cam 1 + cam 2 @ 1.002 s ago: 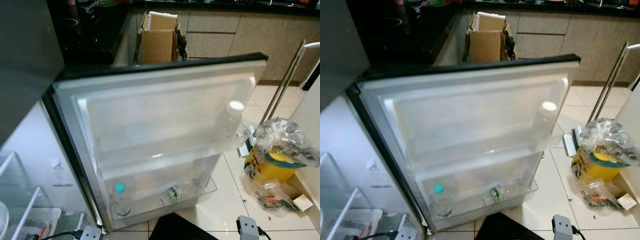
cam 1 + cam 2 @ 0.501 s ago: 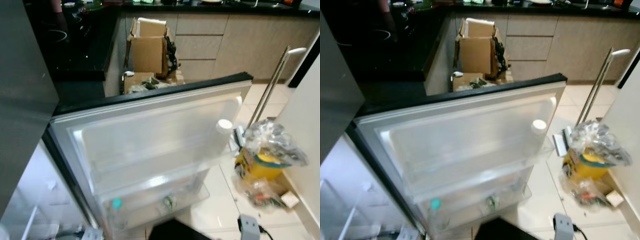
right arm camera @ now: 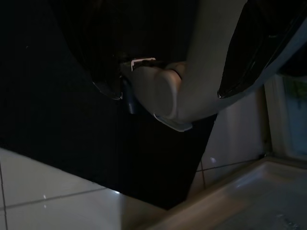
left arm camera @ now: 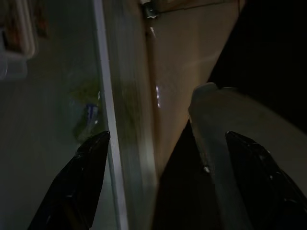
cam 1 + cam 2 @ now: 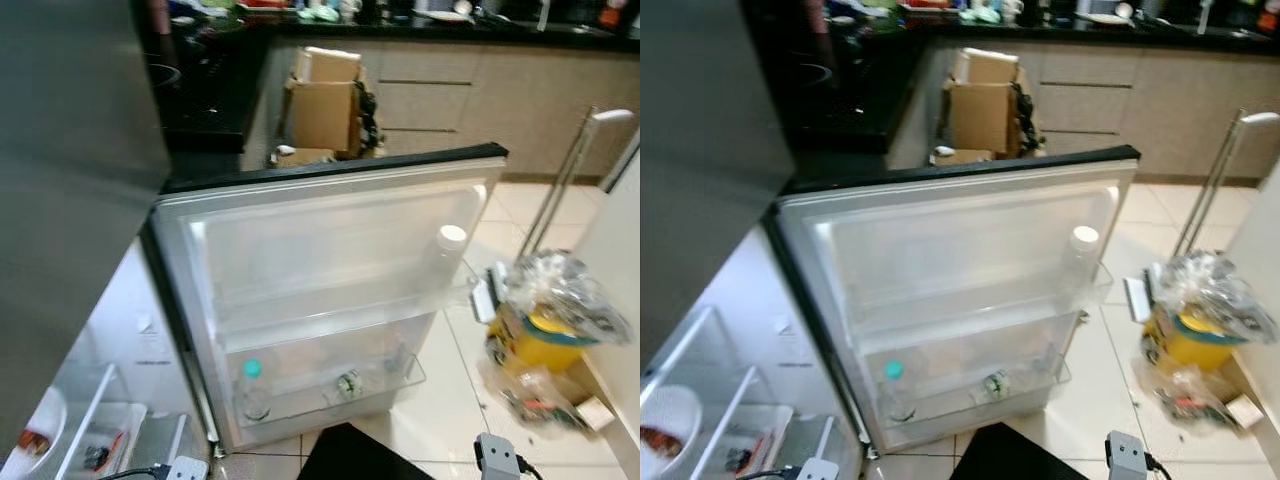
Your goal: Restocking fridge
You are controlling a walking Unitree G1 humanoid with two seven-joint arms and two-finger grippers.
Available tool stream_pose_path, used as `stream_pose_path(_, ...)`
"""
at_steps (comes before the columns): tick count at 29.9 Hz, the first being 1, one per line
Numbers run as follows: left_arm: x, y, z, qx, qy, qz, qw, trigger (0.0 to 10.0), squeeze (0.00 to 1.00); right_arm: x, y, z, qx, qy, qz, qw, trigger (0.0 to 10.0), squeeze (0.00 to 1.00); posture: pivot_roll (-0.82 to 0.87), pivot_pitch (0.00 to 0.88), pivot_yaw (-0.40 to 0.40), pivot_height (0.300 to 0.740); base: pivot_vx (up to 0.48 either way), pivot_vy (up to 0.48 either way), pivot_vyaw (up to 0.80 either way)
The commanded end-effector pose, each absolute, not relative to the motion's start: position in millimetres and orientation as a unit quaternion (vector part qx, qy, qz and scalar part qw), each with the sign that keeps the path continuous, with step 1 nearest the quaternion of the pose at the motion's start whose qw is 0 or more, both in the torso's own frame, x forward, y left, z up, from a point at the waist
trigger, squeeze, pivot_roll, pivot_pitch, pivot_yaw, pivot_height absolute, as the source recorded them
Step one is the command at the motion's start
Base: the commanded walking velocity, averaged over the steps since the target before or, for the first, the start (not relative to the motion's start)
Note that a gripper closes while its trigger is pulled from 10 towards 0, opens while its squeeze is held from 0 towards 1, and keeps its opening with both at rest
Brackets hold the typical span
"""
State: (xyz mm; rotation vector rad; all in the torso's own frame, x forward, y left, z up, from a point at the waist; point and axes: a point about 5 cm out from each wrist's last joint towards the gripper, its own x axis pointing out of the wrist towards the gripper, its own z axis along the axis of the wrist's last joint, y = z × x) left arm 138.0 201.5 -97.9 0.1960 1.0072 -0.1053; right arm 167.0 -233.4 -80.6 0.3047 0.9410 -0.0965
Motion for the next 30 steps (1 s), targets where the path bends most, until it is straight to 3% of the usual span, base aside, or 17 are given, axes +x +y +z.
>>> stream_pose_path(1,131.8,198.1,-101.1,0.089,0.495,-0.052,0.863,10.0,0.00,165.7,-238.5,-79.8,0.144,0.450,-0.053,0.879,10.0,0.00,-0.05,0.011,-0.044,0.657,0.000,-0.240,0.00)
stream_pose_path(16,133.5,198.3,-100.6,0.076,0.494,-0.039,0.865,10.0,0.00,164.2,-237.9,-80.7,0.146,0.455,-0.054,0.877,10.0,0.00,-0.05,0.012,-0.043,0.657,0.000,-0.032,0.00)
stream_pose_path(30,130.4,196.8,-102.0,0.075,0.499,-0.036,0.863,10.0,0.00,167.5,-235.1,-78.4,0.147,0.443,-0.019,0.884,10.0,0.00,-0.05,0.012,-0.044,0.711,0.000,0.000,0.00)
